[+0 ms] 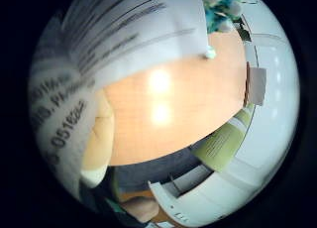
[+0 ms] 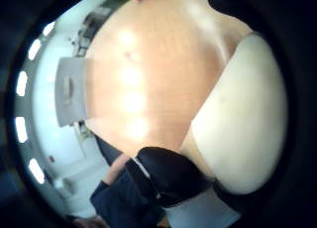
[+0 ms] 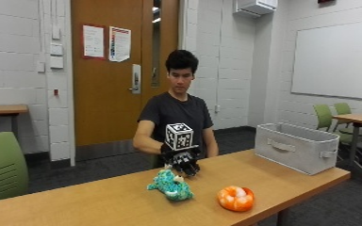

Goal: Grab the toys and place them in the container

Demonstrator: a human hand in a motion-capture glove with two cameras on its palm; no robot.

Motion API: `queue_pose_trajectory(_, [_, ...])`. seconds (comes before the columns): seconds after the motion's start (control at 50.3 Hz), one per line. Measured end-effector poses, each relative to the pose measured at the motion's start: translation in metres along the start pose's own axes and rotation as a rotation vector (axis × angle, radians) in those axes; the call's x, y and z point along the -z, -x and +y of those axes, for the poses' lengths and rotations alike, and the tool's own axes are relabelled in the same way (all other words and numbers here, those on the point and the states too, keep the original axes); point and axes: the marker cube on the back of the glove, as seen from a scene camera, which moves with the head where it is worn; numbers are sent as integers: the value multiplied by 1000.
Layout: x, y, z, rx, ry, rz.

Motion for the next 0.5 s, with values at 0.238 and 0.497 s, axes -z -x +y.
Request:
queue_pose_trajectory(0.238, [-10, -1, 13, -10, 0, -28])
queue_pose_trajectory(0.497, [-2, 10, 18, 17, -71, -34])
